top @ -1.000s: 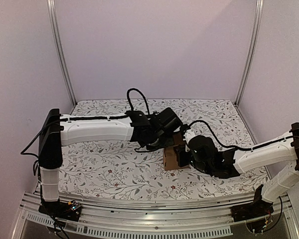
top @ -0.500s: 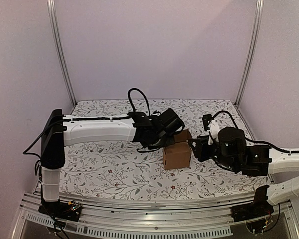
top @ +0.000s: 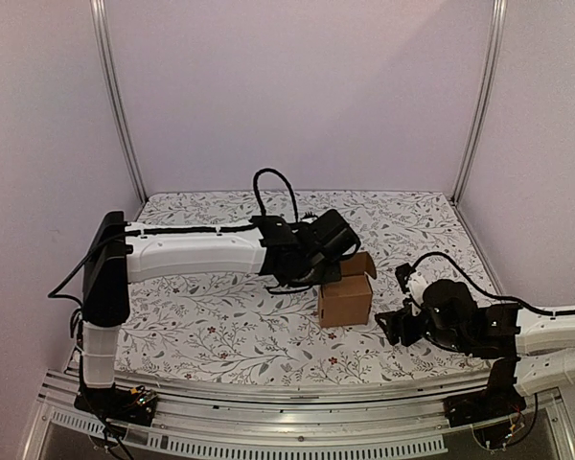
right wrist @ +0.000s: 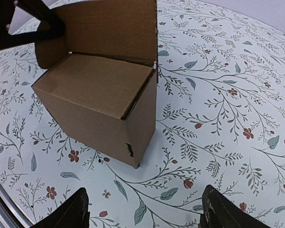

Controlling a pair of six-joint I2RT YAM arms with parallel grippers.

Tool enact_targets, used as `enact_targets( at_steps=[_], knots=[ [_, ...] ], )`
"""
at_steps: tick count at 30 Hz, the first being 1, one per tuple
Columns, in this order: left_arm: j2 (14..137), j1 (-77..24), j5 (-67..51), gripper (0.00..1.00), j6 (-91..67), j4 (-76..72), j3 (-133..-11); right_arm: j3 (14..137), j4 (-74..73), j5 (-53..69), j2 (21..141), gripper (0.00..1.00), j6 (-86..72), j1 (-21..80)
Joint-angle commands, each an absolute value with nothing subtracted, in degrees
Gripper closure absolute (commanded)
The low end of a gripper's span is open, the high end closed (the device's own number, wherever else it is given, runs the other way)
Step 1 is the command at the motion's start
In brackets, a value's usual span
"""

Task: Fold the paper box

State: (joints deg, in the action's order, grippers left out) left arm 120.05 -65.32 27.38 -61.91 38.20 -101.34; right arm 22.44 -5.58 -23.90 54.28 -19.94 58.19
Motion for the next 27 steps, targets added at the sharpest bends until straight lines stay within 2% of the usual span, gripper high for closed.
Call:
enact_targets(
  at_steps=[1, 7, 12, 20, 27],
  knots=[
    [125.3, -67.2, 20.4, 1.00, -59.5, 44.9, -99.7, 18.1, 6.1, -15.4, 58.0, 0.17, -15.8, 56.7],
    [125.9, -67.2, 19.2, 1.00, -57.0, 44.5, -100.2, 17.0, 19.5, -9.9, 66.7, 0.16, -12.0, 54.8],
    [125.8, -67.2, 18.5, 1.00, -56.0, 44.0, -100.3, 19.2, 25.7, -10.1, 75.2, 0.21, -12.5, 54.2],
    [125.6, -67.2, 17.5, 1.00, -54.6, 43.1, -99.8, 22.5, 32.5, -8.5, 85.9, 0.32, -13.0, 54.4],
    [124.9, -67.2, 17.2, 1.00, -54.5, 43.0, -99.7, 23.8, 32.3, -15.0, 88.2, 0.36, -11.0, 58.6]
  ],
)
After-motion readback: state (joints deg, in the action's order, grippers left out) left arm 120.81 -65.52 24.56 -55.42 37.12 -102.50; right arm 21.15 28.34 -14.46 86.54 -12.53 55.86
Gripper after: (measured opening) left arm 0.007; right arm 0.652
